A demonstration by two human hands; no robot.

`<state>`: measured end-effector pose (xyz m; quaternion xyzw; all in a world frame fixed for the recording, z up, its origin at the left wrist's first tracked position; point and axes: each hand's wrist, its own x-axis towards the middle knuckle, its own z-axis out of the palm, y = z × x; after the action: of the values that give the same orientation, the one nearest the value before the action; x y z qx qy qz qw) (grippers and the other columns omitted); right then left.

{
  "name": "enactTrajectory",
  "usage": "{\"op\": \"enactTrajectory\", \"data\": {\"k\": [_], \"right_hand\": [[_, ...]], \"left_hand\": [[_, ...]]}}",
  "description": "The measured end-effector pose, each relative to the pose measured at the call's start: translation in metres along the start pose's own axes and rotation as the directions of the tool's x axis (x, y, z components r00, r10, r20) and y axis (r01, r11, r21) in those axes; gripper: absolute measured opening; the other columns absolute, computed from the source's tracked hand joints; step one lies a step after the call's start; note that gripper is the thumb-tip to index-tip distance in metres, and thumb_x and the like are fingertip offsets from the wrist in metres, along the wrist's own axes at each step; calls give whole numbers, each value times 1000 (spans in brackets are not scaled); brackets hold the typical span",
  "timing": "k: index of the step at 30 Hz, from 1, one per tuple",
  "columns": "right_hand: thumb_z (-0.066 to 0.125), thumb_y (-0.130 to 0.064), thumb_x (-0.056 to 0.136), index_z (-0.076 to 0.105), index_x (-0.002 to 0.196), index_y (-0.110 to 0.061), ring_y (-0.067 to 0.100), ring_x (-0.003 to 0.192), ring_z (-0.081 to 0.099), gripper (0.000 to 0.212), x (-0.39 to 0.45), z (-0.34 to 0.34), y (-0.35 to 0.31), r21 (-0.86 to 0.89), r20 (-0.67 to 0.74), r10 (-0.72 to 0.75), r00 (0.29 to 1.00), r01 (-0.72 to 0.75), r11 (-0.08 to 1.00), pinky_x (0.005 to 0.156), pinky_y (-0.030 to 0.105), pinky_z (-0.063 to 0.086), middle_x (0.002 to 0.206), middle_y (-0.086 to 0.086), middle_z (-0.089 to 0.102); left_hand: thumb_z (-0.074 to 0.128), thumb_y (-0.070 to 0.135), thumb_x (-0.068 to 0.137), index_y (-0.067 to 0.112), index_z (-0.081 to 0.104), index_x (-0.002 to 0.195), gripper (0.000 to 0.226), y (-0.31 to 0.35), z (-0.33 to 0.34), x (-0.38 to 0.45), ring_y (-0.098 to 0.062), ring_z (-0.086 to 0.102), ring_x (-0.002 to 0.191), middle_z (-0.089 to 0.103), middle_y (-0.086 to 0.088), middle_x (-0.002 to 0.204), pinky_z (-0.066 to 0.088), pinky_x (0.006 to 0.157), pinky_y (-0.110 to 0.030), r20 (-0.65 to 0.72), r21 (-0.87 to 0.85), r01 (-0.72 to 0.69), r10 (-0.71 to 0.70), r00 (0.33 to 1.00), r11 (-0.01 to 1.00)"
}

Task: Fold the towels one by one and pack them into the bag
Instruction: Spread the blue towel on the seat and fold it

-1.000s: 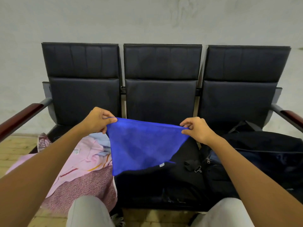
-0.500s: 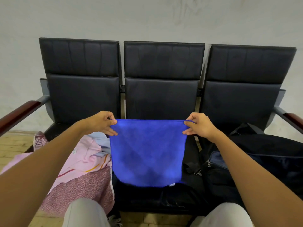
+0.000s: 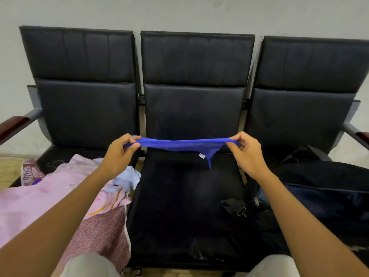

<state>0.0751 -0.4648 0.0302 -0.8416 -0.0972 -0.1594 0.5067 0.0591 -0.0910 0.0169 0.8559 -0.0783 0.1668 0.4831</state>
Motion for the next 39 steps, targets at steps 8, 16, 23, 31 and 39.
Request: {"op": "enactTrajectory", "data": {"k": [8, 16, 23, 31, 39], "right_hand": [[84, -8, 75, 68, 64, -27, 26, 85, 72, 27, -60, 30, 105, -333, 479, 367, 797, -222, 916, 83, 47, 56, 82, 2, 74], [75, -33, 86, 67, 66, -30, 6, 78, 65, 22, -91, 53, 146, -481, 690, 479, 543, -151, 863, 71, 21, 47, 75, -9, 69], [77, -23, 84, 75, 87, -18, 6, 81, 65, 7, -107, 80, 159, -491, 729, 463, 504, -86, 867, 75, 21, 52, 84, -8, 70], [88, -37, 68, 69, 70, -22, 16, 81, 68, 24, -103, 87, 170, -690, 691, 656, 305, 5, 724, 78, 36, 59, 84, -3, 70], [84, -48, 71, 72, 89, -16, 21, 89, 68, 39, -97, 83, 154, -774, 633, 758, 159, 113, 623, 68, 29, 49, 90, -2, 70]], "left_hand": [[73, 5, 84, 34, 53, 63, 41, -89, 55, -61, -17, 65, 94, 70, -1, 93, 47, 84, -30, 357, 287, 139, -240, 903, 948], [66, 44, 89, 21, 62, 57, 39, -135, 92, -107, -4, 57, 58, 59, 10, 53, 44, 65, -23, 652, 568, 28, -471, 594, 823], [69, 58, 77, 29, 55, 77, 31, -131, 119, -110, -15, 65, 78, 56, 10, 74, 52, 79, -37, 511, 701, 108, -602, 614, 705], [74, 72, 61, 26, 46, 92, 62, -115, 133, -101, -24, 58, 105, 52, 0, 106, 40, 78, -34, 526, 844, -147, -741, 417, 516], [70, 77, 61, 24, 47, 99, 70, -117, 128, -101, -21, 56, 99, 50, 2, 105, 41, 77, -32, 514, 857, -239, -792, 328, 457]]}}
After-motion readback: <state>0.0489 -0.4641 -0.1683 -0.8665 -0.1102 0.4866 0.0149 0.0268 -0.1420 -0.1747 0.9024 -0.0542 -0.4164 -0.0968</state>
